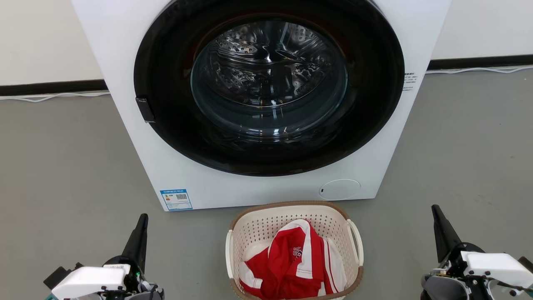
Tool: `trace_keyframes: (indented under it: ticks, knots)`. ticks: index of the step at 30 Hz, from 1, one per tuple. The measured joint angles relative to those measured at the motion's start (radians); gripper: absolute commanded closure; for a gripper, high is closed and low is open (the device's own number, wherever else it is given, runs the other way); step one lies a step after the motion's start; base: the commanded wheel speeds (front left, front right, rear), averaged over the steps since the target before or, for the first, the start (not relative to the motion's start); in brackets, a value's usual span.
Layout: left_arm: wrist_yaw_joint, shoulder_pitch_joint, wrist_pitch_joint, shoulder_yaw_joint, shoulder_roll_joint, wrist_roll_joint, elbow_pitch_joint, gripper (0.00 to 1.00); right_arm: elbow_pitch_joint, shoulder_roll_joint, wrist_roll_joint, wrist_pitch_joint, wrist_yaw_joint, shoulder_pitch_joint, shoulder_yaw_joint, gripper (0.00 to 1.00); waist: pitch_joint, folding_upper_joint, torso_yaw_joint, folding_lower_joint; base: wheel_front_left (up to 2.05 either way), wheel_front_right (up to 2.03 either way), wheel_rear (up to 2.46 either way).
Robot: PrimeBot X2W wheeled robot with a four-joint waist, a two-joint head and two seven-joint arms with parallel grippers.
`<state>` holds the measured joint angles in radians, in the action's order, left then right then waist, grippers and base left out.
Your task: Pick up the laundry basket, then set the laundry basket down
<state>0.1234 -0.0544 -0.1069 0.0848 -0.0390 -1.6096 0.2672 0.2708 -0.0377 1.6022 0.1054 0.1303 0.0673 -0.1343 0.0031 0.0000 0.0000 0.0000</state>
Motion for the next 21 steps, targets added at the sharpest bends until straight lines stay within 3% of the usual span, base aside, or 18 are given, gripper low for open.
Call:
trace_keyframes:
  ticks: [1,2,21]
  knots:
    - [0.0,0.0,0.0,0.0,0.0,0.0,0.0,1.0,0.0,0.0,0.0,0.0,0.0,0.0,0.0,1.0,0.0,0.0,0.0,0.0,0.0,0.0,0.0]
    - [0.0,0.001,0.0,0.0,0.0,0.0,0.002,0.0,0.002,0.001,0.0,0.0,0.0,-0.001,0.0,0.0,0.0,0.0,0.0,0.0001,0.0,0.0,0.0]
    - [-0.002,0.046,0.046,-0.024,0.009,0.036,0.043,0.0,0.025,0.01,-0.064,-0.039,0.0,-0.046,0.015,0.0,0.0,0.0,0.001,0.0002,0.0,0.0,0.0]
